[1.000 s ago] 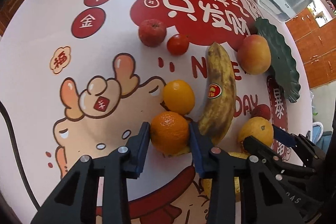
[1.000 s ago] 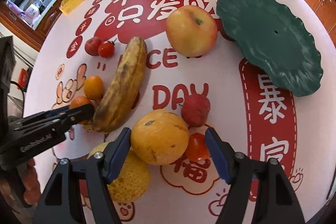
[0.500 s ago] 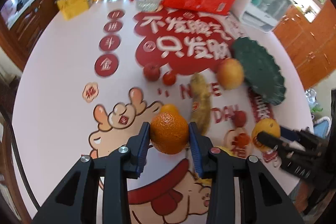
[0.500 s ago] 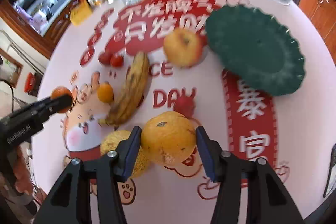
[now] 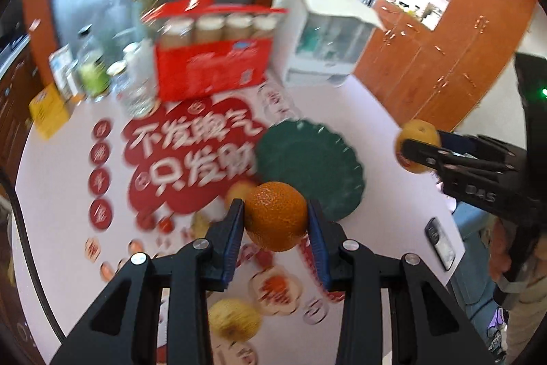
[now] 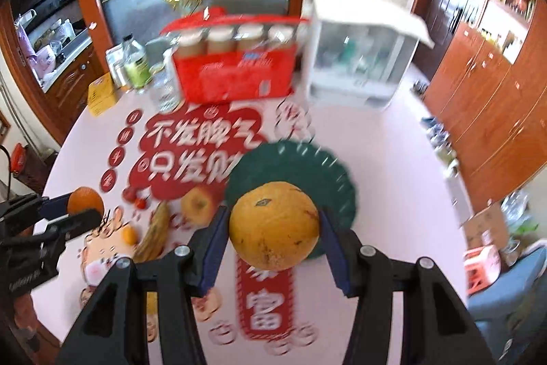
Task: Organize fruits
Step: 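Carry both oranges onto the green plate and open both tools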
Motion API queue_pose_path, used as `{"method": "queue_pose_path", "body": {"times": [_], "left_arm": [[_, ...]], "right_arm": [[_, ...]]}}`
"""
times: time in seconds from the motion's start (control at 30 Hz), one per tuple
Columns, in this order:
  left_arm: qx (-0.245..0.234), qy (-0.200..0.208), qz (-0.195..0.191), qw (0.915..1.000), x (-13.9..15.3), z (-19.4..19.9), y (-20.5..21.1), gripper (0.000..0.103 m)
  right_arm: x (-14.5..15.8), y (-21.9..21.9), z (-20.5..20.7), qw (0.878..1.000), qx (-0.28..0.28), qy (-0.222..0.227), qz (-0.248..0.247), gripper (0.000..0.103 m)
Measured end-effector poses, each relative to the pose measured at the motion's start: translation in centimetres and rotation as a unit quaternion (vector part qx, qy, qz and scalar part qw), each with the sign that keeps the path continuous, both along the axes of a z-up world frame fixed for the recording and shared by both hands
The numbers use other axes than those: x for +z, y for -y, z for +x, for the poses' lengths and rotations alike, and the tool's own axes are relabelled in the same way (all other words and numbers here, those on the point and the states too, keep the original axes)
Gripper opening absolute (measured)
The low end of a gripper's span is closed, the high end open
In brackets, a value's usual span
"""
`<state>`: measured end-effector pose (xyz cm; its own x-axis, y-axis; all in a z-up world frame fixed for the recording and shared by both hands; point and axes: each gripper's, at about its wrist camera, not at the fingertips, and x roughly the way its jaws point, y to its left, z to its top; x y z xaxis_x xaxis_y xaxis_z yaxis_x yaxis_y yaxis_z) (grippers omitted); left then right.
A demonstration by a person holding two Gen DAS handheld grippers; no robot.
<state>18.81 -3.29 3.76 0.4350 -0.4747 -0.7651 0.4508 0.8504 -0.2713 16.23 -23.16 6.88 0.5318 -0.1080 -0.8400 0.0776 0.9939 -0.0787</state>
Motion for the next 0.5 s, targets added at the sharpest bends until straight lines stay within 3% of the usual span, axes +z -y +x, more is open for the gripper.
{"method": "queue_pose_path", "body": {"times": [0.07, 0.2, 0.5], "left_arm": [[0.001, 0.010, 0.004, 0.9999, 0.6, 0.9, 2.2, 0.035], [0.026, 0.006, 0.026, 0.9993, -0.5, 3.7, 7.0, 0.035], [0.068, -0.085, 0.082, 0.9907, -11.0, 10.4, 15.5, 0.035]], "right_arm": [[-0.1, 1.0, 1.3, 1.000, 0.010, -0.001, -0.010, 0.053], [-3.5, 3.3, 4.5, 0.999, 0.039, -0.030, -0.007, 0.053], [-16.8, 8.7, 7.4, 0.988, 0.070, -0.123, 0.062, 0.053]]}}
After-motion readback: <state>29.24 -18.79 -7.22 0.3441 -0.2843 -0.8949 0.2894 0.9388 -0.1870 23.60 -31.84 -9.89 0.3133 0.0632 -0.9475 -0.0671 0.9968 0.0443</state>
